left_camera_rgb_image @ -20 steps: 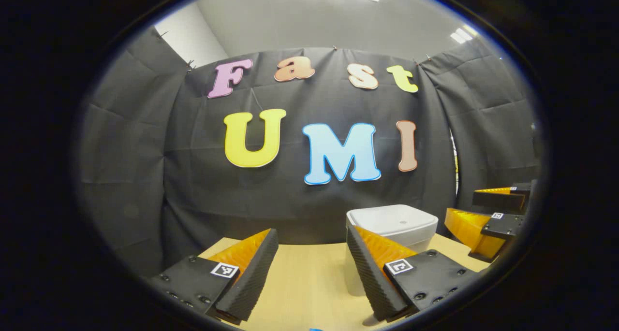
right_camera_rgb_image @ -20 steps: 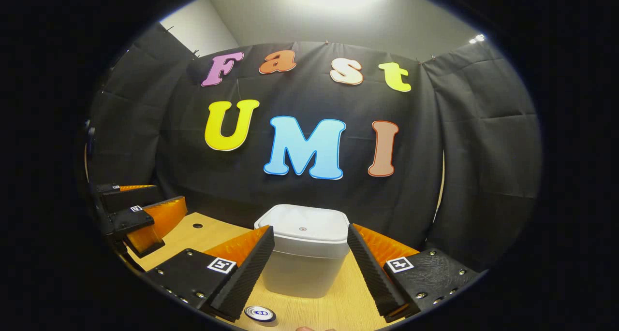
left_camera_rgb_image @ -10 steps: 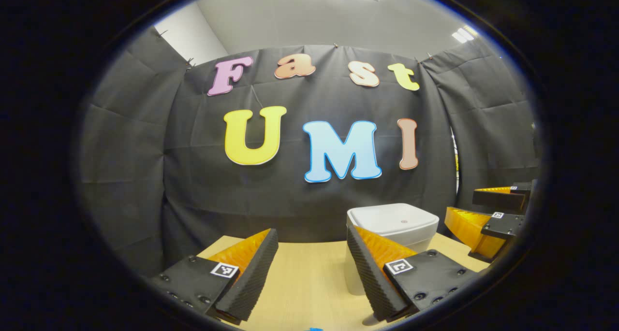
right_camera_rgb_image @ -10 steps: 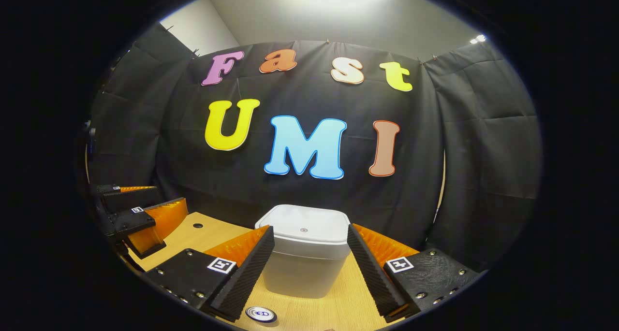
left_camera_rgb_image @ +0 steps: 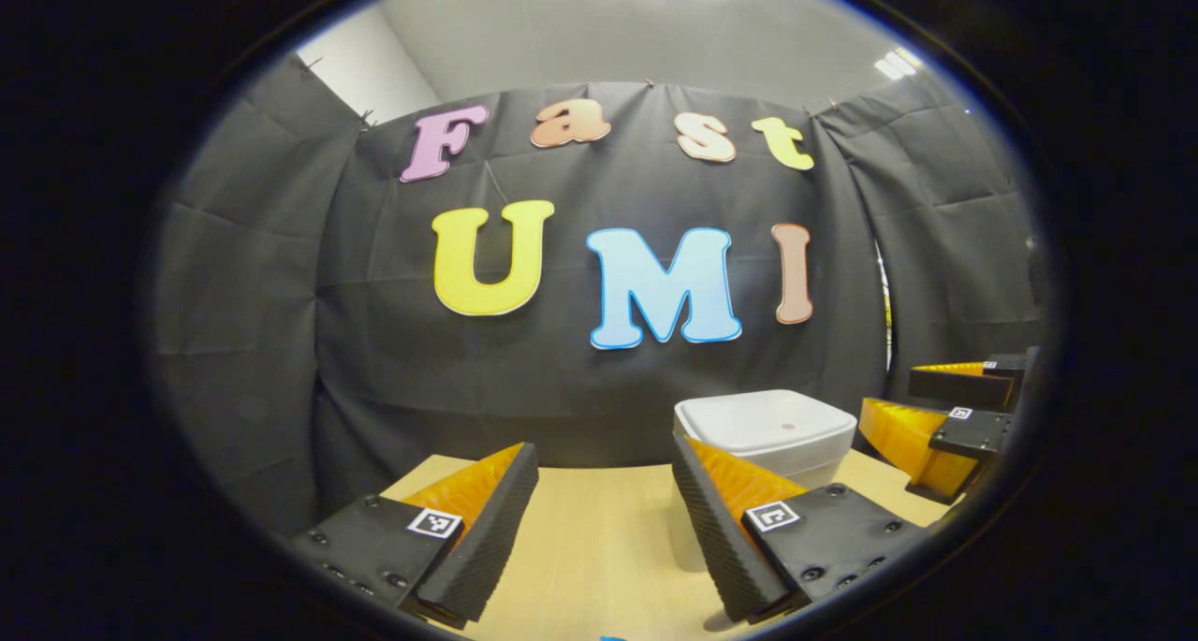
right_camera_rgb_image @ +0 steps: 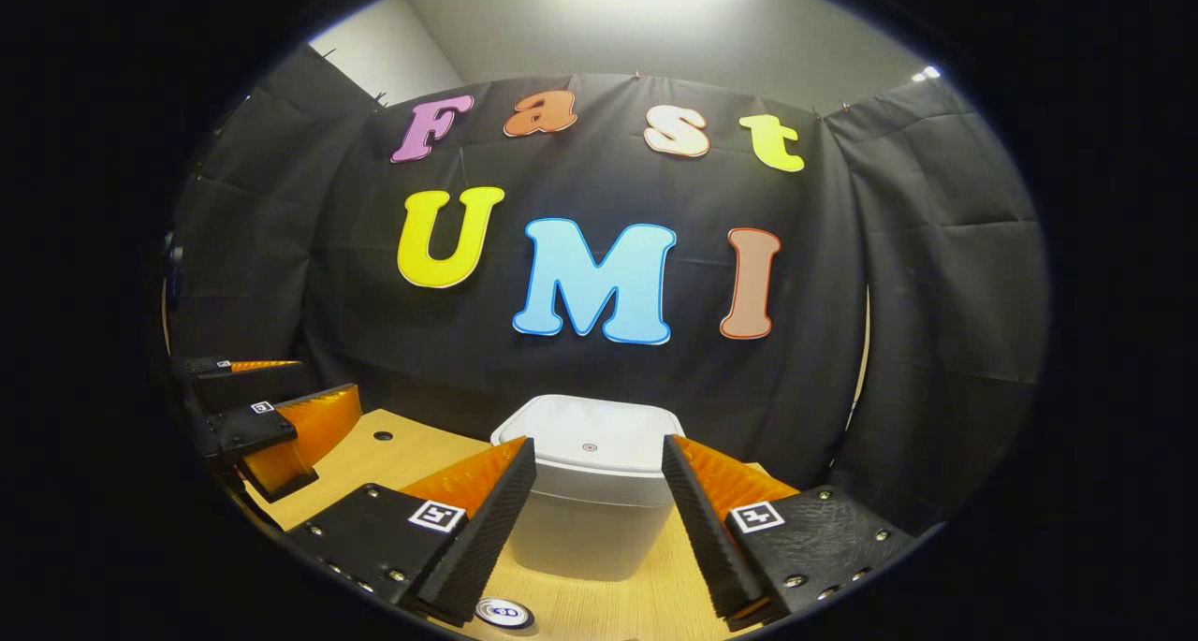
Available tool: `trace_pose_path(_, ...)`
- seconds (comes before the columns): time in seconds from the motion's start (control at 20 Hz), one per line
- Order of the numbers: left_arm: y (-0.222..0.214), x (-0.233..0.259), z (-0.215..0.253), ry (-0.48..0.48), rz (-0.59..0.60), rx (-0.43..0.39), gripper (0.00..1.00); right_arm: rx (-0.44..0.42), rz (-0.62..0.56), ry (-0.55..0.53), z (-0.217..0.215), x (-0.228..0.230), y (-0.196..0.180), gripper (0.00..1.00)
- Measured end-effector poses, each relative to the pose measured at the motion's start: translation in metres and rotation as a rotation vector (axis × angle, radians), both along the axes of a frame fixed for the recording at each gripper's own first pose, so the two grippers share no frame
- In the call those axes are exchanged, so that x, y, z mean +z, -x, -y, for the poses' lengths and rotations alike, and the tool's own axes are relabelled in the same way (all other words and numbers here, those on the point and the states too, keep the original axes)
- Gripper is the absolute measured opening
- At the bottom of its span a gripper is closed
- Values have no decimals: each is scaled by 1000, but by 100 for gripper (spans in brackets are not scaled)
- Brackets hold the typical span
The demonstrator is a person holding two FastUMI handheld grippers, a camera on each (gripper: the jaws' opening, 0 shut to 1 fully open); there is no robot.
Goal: Press the lid of the desktop garbage bin to open it, pick up the crumpled paper on the desktop and throw it into the bin, then pick up the pop can on the desktop and drop it into the bin, and finally close the garbage bin lid.
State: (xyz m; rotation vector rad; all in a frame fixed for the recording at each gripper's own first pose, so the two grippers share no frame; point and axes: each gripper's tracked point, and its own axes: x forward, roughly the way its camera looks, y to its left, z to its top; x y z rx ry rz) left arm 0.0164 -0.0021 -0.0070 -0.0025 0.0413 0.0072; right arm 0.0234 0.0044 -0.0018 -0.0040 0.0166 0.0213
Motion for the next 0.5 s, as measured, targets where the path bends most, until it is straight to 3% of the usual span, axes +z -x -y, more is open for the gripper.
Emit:
trace_pose_path(0.15,-4,-2,-1,7,-4,5,98,-2,0,14,2,-3,-5,78)
trace_pose_path(0.2,-5,-4,0,10,-7,4,98,-10,-7,11,4,-5,-7,67)
trace_pose_path(0.3,-5,-5,0,10,-7,5,98,-12,-17,-4,4,-11,-15,58)
trace_pose_path(0.4,-6,-5,1,8,-5,7,98,-2,-28,-19,2,-11,-12,36)
trace_pose_path(0.45,-7,-6,1,9,-6,6,98,-32,-31,-17,9,-14,-11,36)
trace_pose_path(0.5,-6,-6,1,10,-7,5,98,-35,-26,-32,10,-8,-11,17)
